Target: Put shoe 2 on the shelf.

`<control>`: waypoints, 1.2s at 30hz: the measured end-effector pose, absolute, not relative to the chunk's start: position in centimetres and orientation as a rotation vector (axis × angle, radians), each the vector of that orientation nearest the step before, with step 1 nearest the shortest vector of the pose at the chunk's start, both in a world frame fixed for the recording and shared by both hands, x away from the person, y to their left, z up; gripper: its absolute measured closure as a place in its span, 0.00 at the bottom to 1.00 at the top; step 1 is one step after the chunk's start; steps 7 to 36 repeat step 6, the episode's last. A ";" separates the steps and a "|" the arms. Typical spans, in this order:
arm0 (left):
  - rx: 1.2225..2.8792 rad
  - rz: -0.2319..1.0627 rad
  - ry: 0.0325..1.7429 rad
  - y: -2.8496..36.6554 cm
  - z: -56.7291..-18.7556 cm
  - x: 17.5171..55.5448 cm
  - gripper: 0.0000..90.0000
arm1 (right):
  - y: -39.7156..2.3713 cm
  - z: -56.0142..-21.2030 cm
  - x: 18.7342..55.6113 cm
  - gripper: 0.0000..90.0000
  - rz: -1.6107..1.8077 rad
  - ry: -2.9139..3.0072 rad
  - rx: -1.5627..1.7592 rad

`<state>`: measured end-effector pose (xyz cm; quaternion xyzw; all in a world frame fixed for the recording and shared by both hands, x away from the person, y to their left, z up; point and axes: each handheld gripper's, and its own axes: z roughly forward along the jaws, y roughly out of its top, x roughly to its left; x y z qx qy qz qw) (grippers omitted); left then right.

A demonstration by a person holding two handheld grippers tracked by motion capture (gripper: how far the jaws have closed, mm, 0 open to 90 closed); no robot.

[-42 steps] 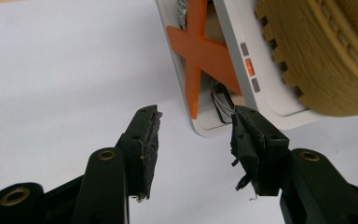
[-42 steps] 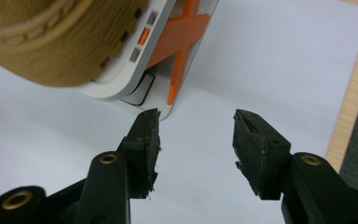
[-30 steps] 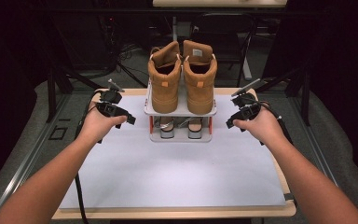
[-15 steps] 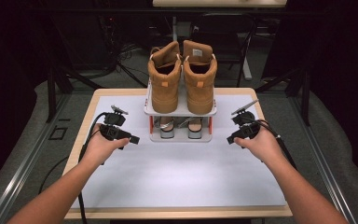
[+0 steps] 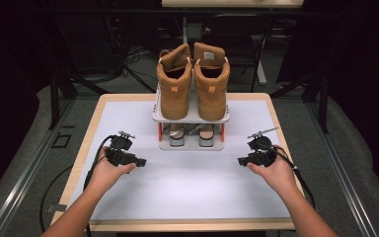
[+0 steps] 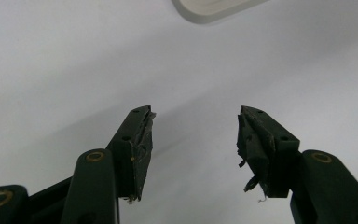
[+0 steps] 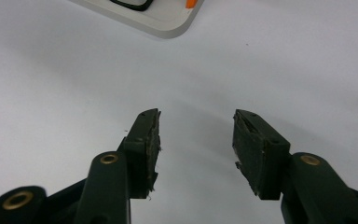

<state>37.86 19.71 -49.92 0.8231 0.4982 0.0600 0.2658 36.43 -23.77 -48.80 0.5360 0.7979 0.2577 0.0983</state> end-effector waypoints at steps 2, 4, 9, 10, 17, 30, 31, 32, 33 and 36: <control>2.207 0.156 1.352 19.8 -50.4 37.7 0.49 | -23.9 -49.1 36.0 0.53 0.738 2.360 1.529; 2.205 0.153 1.338 19.8 -51.0 37.5 0.48 | -23.7 -49.7 35.5 0.50 0.776 2.343 1.488; 2.207 0.138 1.338 19.9 -51.6 37.4 0.47 | -23.5 -50.3 35.1 0.49 0.788 2.342 1.482; 2.207 0.138 1.338 19.9 -51.6 37.4 0.47 | -23.5 -50.3 35.1 0.49 0.788 2.342 1.482; 2.207 0.138 1.338 19.9 -51.6 37.4 0.47 | -23.5 -50.3 35.1 0.49 0.788 2.342 1.482; 2.207 0.138 1.338 19.9 -51.6 37.4 0.47 | -23.5 -50.3 35.1 0.49 0.788 2.342 1.482; 2.207 0.138 1.338 19.9 -51.6 37.4 0.47 | -23.5 -50.3 35.1 0.49 0.788 2.342 1.482; 2.207 0.138 1.338 19.9 -51.6 37.4 0.47 | -23.5 -50.3 35.1 0.49 0.788 2.342 1.482; 2.207 0.138 1.338 19.9 -51.6 37.4 0.47 | -23.5 -50.3 35.1 0.49 0.788 2.342 1.482; 2.207 0.138 1.338 19.9 -51.6 37.4 0.47 | -23.5 -50.3 35.1 0.49 0.788 2.342 1.482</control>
